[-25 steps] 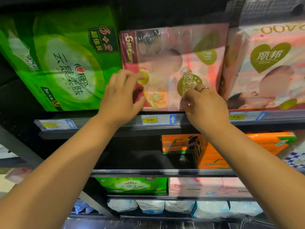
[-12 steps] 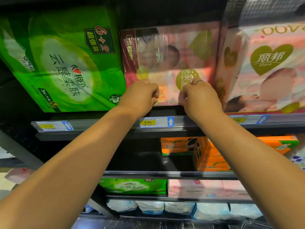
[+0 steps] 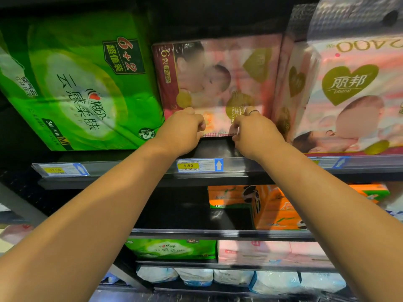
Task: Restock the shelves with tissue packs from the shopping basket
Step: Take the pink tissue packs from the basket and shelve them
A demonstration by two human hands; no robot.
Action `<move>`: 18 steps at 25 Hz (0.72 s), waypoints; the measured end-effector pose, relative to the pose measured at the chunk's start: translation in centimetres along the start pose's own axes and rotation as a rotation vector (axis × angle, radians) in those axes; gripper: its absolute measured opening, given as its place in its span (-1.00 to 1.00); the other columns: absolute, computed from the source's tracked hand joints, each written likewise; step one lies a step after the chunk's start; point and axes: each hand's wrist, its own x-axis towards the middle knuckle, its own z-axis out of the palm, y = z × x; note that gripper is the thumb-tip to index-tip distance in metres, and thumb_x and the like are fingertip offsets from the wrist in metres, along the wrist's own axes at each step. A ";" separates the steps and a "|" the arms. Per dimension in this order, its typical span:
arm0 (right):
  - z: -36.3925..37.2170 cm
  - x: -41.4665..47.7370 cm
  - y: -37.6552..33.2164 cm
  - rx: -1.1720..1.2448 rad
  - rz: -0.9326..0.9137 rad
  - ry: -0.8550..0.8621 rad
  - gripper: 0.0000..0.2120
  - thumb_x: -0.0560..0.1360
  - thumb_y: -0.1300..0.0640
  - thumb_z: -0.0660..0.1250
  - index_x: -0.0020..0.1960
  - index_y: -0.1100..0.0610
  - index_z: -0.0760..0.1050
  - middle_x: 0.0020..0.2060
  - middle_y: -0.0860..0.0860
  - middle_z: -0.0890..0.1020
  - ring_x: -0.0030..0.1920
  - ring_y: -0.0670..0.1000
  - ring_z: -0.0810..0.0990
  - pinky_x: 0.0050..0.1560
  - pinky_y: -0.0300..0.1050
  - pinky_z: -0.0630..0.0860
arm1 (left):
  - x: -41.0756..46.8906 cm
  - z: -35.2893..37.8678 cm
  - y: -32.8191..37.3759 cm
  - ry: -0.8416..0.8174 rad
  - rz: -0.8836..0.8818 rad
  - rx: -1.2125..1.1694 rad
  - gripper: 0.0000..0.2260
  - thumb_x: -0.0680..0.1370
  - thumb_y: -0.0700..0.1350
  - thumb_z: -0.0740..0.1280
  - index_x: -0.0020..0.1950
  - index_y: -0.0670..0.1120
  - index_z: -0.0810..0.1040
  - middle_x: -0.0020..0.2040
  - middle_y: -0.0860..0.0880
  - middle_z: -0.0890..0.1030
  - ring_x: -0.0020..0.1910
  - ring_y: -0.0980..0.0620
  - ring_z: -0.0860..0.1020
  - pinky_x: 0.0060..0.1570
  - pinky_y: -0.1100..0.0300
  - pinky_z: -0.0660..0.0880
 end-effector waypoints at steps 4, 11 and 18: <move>0.4 0.2 0.2 0.013 0.005 -0.089 -0.58 0.47 0.12 0.36 0.31 0.14 0.42 0.25 0.18 0.40 0.14 0.24 0.51 0.08 -0.02 0.46 | 0.3 0.1 -0.2 -0.069 -0.022 0.021 -0.71 0.49 -0.09 0.42 0.20 -0.08 0.55 0.15 -0.14 0.46 0.14 -0.19 0.49 0.15 0.01 0.44; 0.4 -0.1 0.4 0.067 -0.003 -0.059 -0.60 0.51 0.02 0.33 0.29 0.17 0.46 0.19 0.23 0.47 0.17 0.24 0.49 0.13 -0.03 0.44 | -0.3 1.2 -0.4 -0.099 -0.019 0.006 -0.64 0.51 0.00 0.39 0.30 -0.02 0.51 0.18 -0.12 0.51 0.20 -0.14 0.47 0.18 0.03 0.43; -0.7 -1.2 -0.2 0.123 -0.047 0.038 -0.63 0.54 -0.04 0.29 0.29 0.08 0.47 0.18 0.15 0.48 0.19 0.20 0.46 0.08 0.01 0.47 | -1.9 -1.1 0.4 0.056 -0.059 -0.007 -0.63 0.50 0.05 0.38 0.29 0.02 0.51 0.18 -0.08 0.54 0.20 -0.15 0.46 0.19 -0.03 0.42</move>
